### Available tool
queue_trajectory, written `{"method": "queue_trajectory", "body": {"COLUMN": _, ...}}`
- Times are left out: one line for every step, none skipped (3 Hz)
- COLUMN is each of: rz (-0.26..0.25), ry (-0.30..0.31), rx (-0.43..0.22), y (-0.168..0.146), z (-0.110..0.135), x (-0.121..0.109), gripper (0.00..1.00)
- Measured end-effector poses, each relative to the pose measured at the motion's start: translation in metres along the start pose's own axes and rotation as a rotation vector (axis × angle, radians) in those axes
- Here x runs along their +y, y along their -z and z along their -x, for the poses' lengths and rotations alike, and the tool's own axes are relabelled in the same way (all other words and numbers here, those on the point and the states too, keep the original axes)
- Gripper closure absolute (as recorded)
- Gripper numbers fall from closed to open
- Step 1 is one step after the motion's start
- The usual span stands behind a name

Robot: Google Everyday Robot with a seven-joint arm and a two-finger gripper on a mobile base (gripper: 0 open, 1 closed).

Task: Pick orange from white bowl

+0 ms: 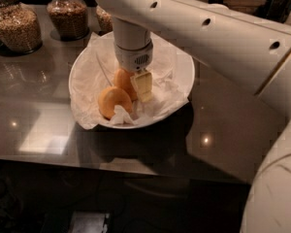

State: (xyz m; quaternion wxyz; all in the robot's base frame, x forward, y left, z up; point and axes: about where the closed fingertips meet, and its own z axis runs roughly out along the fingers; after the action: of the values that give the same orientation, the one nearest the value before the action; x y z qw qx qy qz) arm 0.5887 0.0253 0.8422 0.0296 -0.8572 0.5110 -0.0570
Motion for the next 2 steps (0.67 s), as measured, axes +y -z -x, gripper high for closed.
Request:
{"method": "queue_trajectory", "body": {"rz": 0.0, "ry": 0.0, "rx": 0.0, "y": 0.0041, "z": -0.0003, "x": -0.0004, "gripper": 0.56}}
{"method": "queue_trajectory", "body": {"rz": -0.042, "ry": -0.049, "rx": 0.01, "y": 0.0061, "z": -0.01, "x": 0.0069, "gripper": 0.8}}
